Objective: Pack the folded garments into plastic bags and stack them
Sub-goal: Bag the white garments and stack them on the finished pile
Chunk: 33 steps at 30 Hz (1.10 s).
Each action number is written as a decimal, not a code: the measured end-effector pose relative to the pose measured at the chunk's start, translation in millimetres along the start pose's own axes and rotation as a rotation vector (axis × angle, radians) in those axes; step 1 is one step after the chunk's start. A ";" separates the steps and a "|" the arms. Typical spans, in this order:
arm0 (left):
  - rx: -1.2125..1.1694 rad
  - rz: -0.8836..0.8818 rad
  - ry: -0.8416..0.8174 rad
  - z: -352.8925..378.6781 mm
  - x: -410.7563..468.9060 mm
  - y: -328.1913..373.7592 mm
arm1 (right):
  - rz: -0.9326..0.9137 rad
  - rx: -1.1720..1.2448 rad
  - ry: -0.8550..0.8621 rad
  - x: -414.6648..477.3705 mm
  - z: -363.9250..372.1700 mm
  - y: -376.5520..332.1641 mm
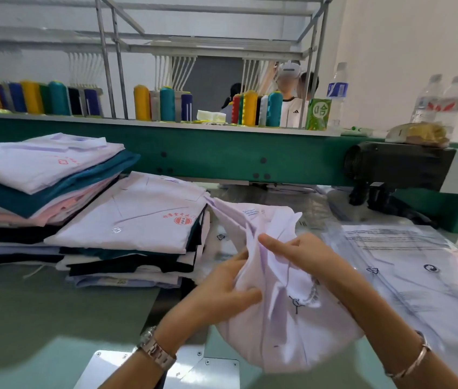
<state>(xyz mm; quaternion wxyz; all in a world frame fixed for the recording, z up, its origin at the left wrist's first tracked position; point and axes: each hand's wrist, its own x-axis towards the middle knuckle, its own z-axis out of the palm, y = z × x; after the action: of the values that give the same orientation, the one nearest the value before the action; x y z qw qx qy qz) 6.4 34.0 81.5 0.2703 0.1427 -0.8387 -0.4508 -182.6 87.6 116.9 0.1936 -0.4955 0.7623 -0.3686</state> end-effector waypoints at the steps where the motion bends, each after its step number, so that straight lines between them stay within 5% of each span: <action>1: 0.017 0.056 -0.019 5.3 1.5 3.1 | -0.013 -0.003 0.021 -2.8 0.5 0.4; 10: 0.096 0.174 -0.052 37.7 7.5 -6.2 | 0.036 -0.016 0.177 -1.4 6.1 20.1; 19: 0.179 0.115 -0.054 57.1 10.9 -15.8 | 0.021 -0.045 0.182 2.7 4.6 33.2; 23: -0.036 0.074 -0.095 48.0 14.3 -21.6 | 0.043 -0.053 0.126 1.1 -6.9 37.2; 25: -0.077 0.028 0.015 38.3 19.6 -31.8 | 0.054 -0.066 0.129 -1.7 -13.4 39.3; 28: 0.404 0.073 0.164 16.8 29.3 -57.8 | 0.053 -0.072 0.119 -7.2 -22.9 41.1; 31: 0.879 0.024 -0.017 -5.7 36.6 -83.8 | 0.057 -0.051 0.123 -13.7 -32.6 41.8; 33: 0.929 -0.027 -0.101 -14.9 38.6 -95.4 | 0.069 -0.018 0.132 -16.6 -38.5 42.9</action>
<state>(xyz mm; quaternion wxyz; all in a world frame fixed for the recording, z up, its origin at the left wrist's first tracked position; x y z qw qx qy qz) -16.7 -47.5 21.2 0.1305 0.2372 -0.9619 -0.0374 -227.1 126.9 108.5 0.1510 -0.4450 0.7934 -0.3869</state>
